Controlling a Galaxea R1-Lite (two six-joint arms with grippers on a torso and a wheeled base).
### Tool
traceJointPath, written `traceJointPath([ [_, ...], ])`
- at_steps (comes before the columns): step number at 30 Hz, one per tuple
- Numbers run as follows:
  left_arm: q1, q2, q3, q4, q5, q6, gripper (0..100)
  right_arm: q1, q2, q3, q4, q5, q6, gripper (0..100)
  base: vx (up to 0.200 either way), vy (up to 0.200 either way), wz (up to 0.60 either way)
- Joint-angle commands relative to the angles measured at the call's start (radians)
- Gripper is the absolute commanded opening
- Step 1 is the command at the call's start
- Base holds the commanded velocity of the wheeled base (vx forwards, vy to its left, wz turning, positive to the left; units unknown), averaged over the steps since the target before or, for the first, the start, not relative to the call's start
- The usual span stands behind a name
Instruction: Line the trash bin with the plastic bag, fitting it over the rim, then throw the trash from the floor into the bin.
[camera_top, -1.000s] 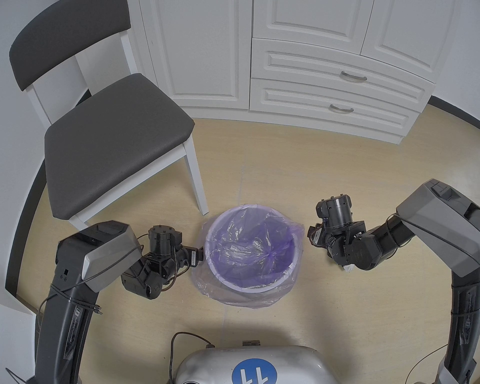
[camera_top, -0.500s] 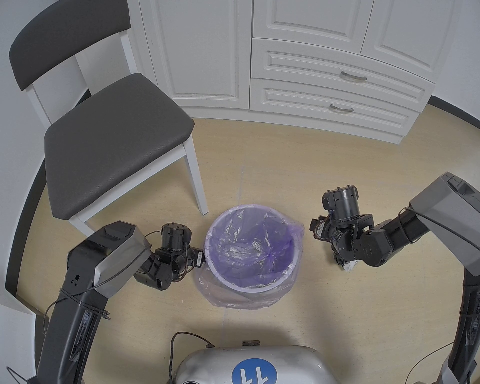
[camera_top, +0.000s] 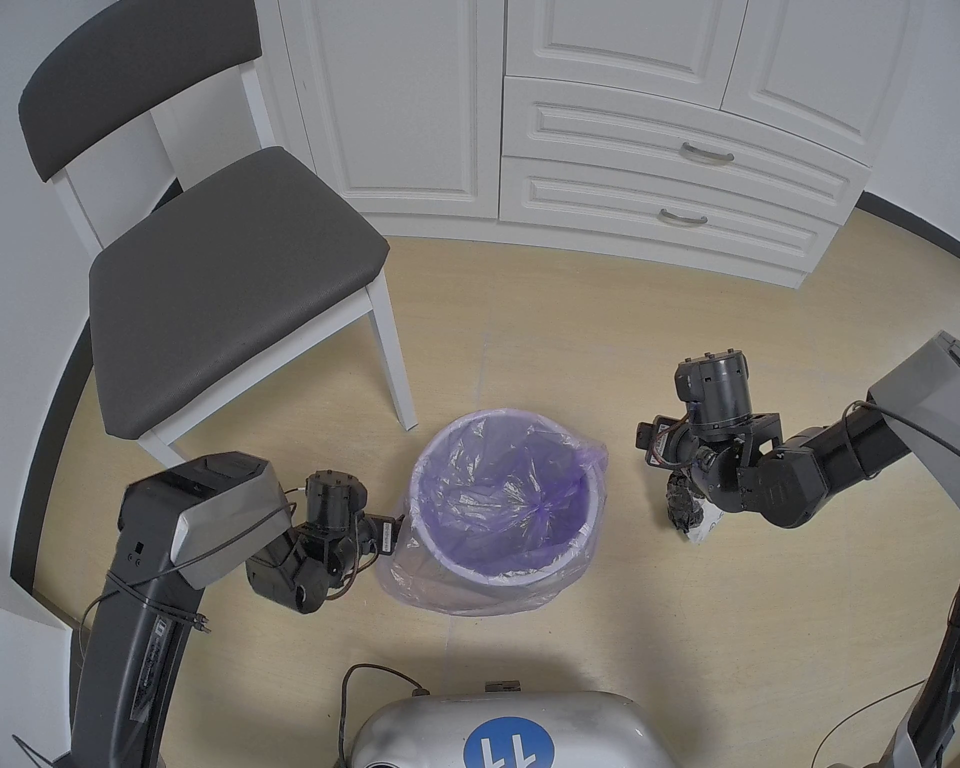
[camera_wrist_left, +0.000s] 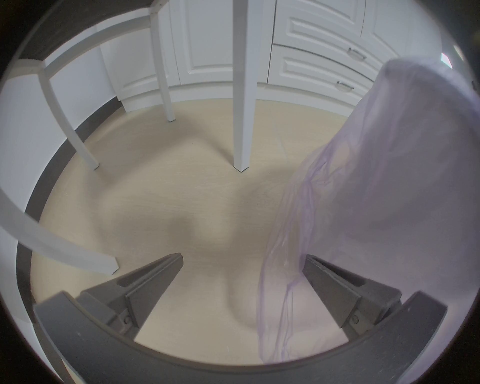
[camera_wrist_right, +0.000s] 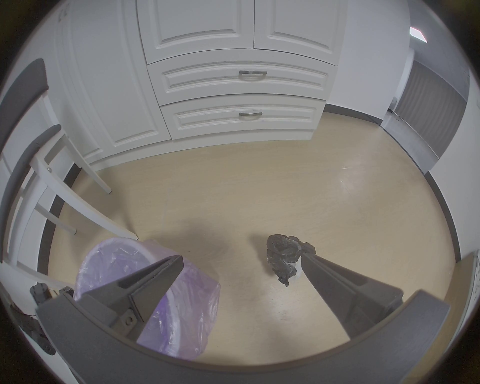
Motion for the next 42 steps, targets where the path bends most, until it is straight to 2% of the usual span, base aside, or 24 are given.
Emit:
traceJointPath([
  [1, 0.003, -0.189, 0.386, -0.305, -0.028, -0.034, 100, -0.018, -0.098, 0.11, -0.071, 0.014, -0.074, 100, 0.0, 0.0, 0.0],
  [4, 0.003, -0.204, 0.489, -0.423, -0.025, -0.034, 100, -0.035, -0.091, 0.128, -0.105, 0.014, -0.106, 100, 0.0, 0.0, 0.0],
  [9, 0.019, -0.209, 0.555, -0.548, -0.009, -0.043, 100, -0.041, -0.098, 0.143, -0.123, 0.014, -0.113, 100, 0.0, 0.0, 0.0],
  [12, 0.023, -0.213, 0.576, -0.57, -0.011, -0.045, 100, -0.041, -0.101, 0.145, -0.123, 0.014, -0.113, 100, 0.0, 0.0, 0.0],
  [13, 0.023, -0.282, 0.677, -0.571, -0.025, -0.054, 100, -0.051, -0.106, 0.143, -0.123, 0.014, -0.116, 100, 0.0, 0.0, 0.0],
  [15, 0.015, -0.316, 0.742, -0.571, -0.048, -0.066, 100, -0.055, -0.108, 0.142, -0.123, 0.014, -0.116, 100, 0.0, 0.0, 0.0],
  [17, 0.009, -0.342, 0.805, -0.573, -0.114, -0.059, 100, -0.061, -0.104, 0.142, -0.123, 0.016, -0.117, 100, 0.0, 0.0, 0.0],
  [19, 0.006, -0.347, 0.842, -0.571, -0.19, -0.04, 100, -0.064, -0.095, 0.139, -0.123, 0.017, -0.122, 100, 0.0, 0.0, 0.0],
  [22, 0.004, -0.307, 0.838, -0.571, -0.236, 0.01, 100, -0.091, -0.065, 0.136, -0.123, 0.034, -0.132, 100, 0.0, 0.0, 0.0],
  [29, 0.0, -0.132, 0.68, -0.568, -0.23, 0.092, 100, -0.196, 0.066, 0.096, -0.205, 0.109, -0.14, 100, 0.0, 0.0, 0.0],
  [33, 0.006, -0.061, 0.581, -0.553, -0.229, 0.115, 100, -0.216, 0.103, 0.087, -0.234, 0.119, -0.166, 100, 0.0, 0.0, 0.0],
  [36, 0.006, -0.063, 0.461, -0.426, -0.219, 0.116, 100, -0.215, 0.11, 0.093, -0.252, 0.119, -0.172, 100, 0.0, 0.0, 0.0],
  [38, 0.006, -0.057, 0.351, -0.341, -0.172, 0.118, 100, -0.215, 0.11, 0.094, -0.254, 0.119, -0.172, 100, 0.0, 0.0, 0.0],
  [39, 0.006, -0.057, 0.351, -0.341, -0.172, 0.118, 100, -0.215, 0.11, 0.094, -0.254, 0.119, -0.172, 100, 0.0, 0.0, 0.0],
  [42, 0.007, -0.037, 0.171, -0.193, -0.124, 0.118, 100, -0.224, 0.112, 0.088, -0.254, 0.12, -0.172, 100, 0.0, 0.0, 0.0],
])
